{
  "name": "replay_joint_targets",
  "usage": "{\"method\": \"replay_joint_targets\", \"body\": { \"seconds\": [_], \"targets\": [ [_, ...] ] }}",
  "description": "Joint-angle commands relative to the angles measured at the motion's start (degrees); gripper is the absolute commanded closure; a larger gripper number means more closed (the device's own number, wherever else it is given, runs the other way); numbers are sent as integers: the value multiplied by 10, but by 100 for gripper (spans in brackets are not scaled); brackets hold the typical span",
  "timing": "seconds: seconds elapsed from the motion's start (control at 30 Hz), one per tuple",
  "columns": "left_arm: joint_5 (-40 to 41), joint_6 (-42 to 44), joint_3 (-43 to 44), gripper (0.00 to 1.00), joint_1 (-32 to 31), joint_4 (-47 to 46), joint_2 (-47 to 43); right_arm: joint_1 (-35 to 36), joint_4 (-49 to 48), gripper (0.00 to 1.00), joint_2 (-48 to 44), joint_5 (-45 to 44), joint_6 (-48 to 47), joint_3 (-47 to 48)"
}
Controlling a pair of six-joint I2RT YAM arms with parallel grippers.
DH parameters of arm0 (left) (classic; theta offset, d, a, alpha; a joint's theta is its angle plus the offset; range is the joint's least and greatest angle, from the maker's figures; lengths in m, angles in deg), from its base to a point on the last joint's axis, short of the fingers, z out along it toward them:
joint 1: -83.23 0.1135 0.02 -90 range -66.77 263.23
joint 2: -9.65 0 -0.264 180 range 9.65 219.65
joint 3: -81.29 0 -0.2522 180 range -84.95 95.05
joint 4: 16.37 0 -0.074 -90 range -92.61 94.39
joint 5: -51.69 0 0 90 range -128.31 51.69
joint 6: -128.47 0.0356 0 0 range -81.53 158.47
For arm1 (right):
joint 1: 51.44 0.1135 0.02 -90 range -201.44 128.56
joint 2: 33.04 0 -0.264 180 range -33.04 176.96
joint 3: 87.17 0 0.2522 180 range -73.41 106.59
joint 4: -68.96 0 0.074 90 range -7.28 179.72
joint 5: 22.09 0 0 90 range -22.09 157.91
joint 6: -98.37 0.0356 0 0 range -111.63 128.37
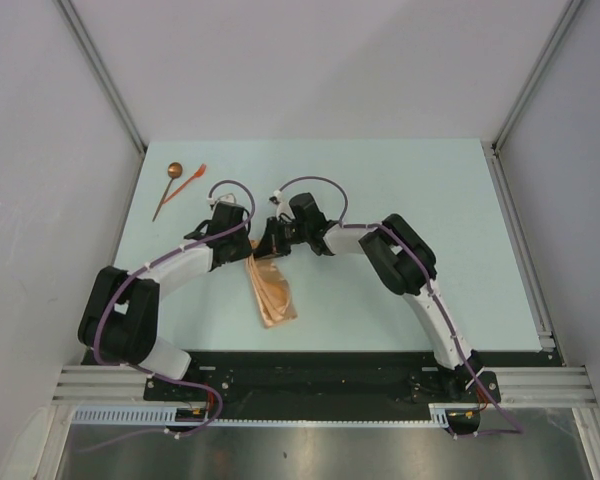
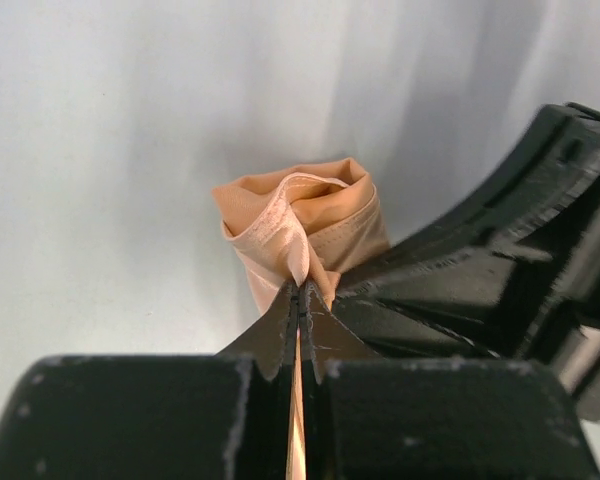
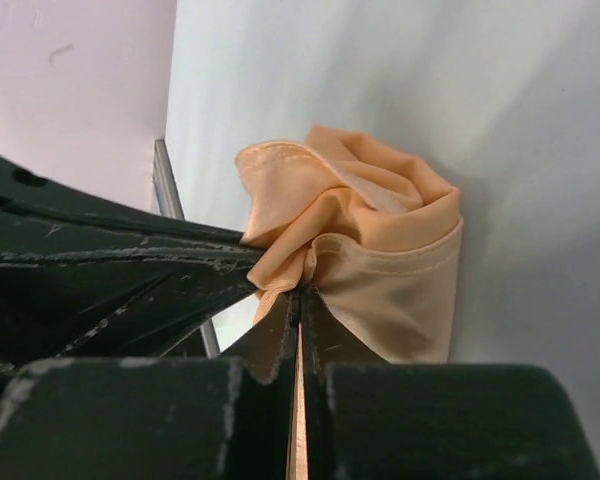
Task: Fold the napkin into a case and place the utensils inside
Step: Stuff the top corner of the smaller-rectangle-folded napkin into the folded napkin.
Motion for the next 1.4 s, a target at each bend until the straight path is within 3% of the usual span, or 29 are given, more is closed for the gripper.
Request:
{"method": "replay_joint_targets", "body": {
  "seconds": [0.0,0.17,0.3,0.57,0.7,0.9,1.37],
  "targets": [
    [-17,3,2,100,-12,-18,2,16,-58,100,47,18,51,41],
    [-30,2,3,100,-15,-16,10,21,-79,100,63,-51,49,48],
    [-3,-6,11,100,-16,0,9,31,33,100,55,-131,-21,67],
    [78,0,69,100,-16,86,33,37,66,100,-1,-171,-69,8],
    [77,-10,62,100,-16,84,48,25,50,100,-23,-140,-63,-10],
    [79,-8,40,100,-15,69,24,-1,8,76,-41,-71,-36,-22],
    [66,-9,21,100,-15,54,1,-17,-147,73,-1,24,70,-13]
  ]
}}
